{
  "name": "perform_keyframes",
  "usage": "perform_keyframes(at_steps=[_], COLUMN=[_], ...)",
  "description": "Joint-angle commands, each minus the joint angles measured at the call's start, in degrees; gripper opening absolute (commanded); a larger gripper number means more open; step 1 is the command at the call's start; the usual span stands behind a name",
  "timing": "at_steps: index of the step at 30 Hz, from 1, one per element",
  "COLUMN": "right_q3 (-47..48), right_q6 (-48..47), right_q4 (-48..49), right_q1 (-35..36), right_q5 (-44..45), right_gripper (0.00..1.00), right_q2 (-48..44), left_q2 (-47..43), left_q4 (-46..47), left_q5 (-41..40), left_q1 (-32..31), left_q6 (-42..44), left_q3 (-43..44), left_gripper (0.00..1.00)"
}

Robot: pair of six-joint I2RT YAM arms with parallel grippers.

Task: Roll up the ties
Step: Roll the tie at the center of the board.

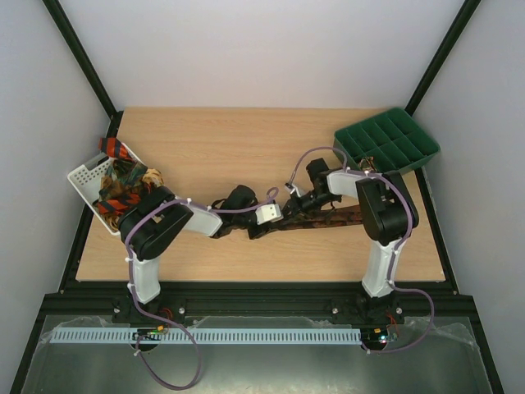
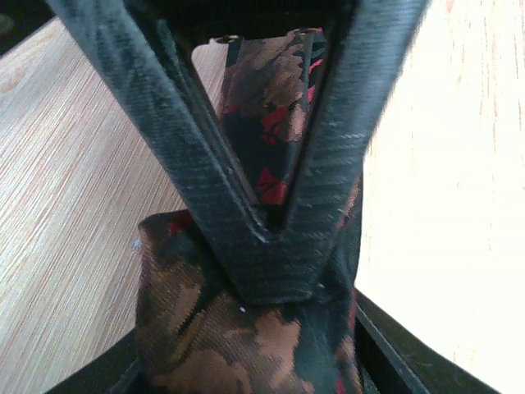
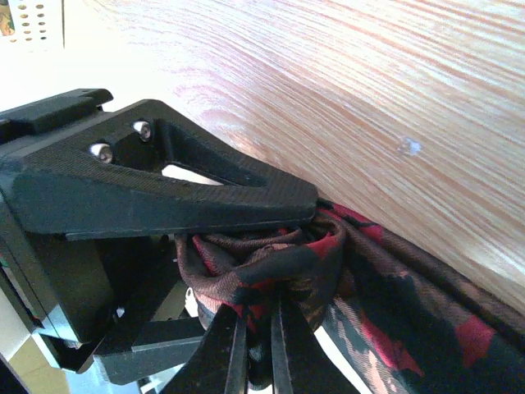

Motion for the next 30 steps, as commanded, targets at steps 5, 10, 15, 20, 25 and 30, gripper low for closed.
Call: perform_keyframes(at_steps=[5,10,15,20,25,30], right_q3=[-1.59,-1.13,0.66,0.97,-1.12,-1.36], right_q6=[-3.52,-5.39,-8.20,-8.96,-7.83,-7.65], right_q4=[-3.85,-6.39,-8.82,-9.46,-6.72,-5.73], right_q1=[-3.18,-5.32,-6.43,-6.59,-6.50,-6.52], right_q5=[7.68,7.75,9.22,9.11,7.48,7.35], right_gripper=[0.01,0.01,0.01,0.01,0.01,0.10], right_q2=[6.85,10.18,13.21,14.29,12.14,9.85], left_q2=[-0.77,-2.41,0.04,3.81,5.96,4.69], left_q4=[-5.86,1.55,5.95,7.32,5.65,4.22], left_q5=[3.67,5.42,5.63,4.62,4.81,4.68], left_q1=[0.64,0.48,-0.12,-0.79,-0.81,-0.81], left_q6=[3.05,1.38,-0.20,-1.16,-1.58,-0.82], left_q3=[-1.22,-3.04,-1.90,1.33,4.06,2.54], left_gripper=[0.70,0.77,0.80,0.78,0.65,0.42])
